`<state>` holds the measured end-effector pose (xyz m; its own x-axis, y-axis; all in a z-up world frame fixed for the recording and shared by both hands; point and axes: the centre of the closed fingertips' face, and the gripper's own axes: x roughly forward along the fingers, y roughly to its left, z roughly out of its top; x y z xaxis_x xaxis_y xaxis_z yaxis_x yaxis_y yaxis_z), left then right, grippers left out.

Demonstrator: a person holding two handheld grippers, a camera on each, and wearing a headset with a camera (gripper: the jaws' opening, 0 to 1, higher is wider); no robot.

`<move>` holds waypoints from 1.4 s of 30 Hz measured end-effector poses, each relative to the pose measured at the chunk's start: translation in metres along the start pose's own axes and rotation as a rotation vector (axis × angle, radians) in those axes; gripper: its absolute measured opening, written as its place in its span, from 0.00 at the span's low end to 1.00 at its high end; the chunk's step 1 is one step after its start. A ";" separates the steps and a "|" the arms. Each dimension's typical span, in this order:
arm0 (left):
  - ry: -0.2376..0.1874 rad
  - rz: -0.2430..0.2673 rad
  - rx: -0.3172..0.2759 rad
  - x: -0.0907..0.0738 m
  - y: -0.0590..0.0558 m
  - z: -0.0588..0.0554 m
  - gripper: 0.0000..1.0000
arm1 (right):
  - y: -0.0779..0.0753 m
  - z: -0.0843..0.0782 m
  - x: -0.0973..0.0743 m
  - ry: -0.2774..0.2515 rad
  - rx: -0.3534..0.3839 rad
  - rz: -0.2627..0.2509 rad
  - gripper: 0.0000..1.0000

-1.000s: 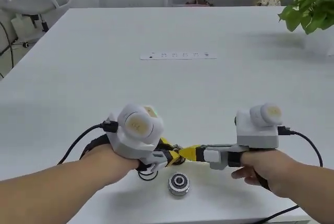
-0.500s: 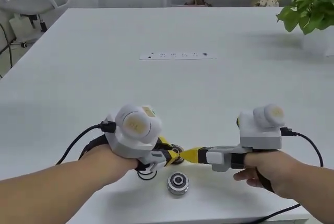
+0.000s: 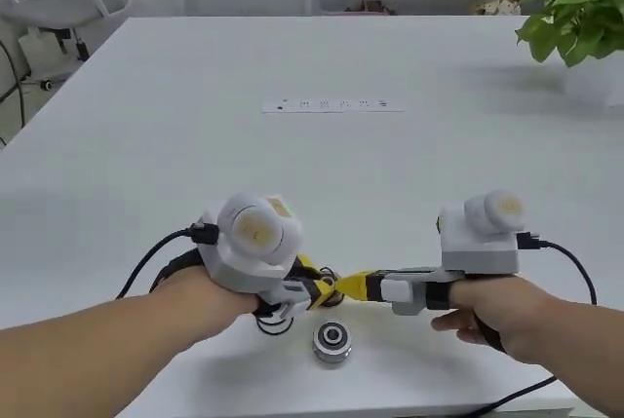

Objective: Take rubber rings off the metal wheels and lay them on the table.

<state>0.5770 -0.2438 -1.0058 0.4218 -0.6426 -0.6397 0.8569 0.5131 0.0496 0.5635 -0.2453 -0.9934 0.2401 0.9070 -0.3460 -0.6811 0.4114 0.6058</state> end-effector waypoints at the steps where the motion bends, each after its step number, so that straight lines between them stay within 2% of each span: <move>1: 0.001 0.000 0.001 0.000 0.000 0.000 0.14 | 0.000 0.000 0.000 0.000 0.000 0.001 0.00; 9: 0.021 -0.002 0.032 -0.001 0.000 0.000 0.16 | 0.003 0.000 0.000 -0.002 0.002 0.007 0.00; 14: 0.023 -0.023 0.048 -0.008 0.000 0.000 0.20 | 0.004 0.002 -0.001 -0.009 0.005 0.008 0.00; 29: -0.050 -0.067 0.045 -0.045 -0.002 0.009 0.39 | 0.004 0.007 0.000 -0.018 0.009 0.015 0.00; 36: -0.068 -0.059 0.017 -0.064 0.004 0.007 0.47 | 0.006 0.011 -0.001 -0.023 0.010 0.021 0.00; 42: -0.088 -0.061 -0.006 -0.079 0.003 0.006 0.54 | 0.013 0.015 0.000 -0.018 0.006 0.038 0.00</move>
<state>0.5484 -0.1951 -0.9509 0.3937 -0.7197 -0.5718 0.8800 0.4748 0.0083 0.5646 -0.2385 -0.9750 0.2265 0.9234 -0.3098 -0.6854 0.3771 0.6229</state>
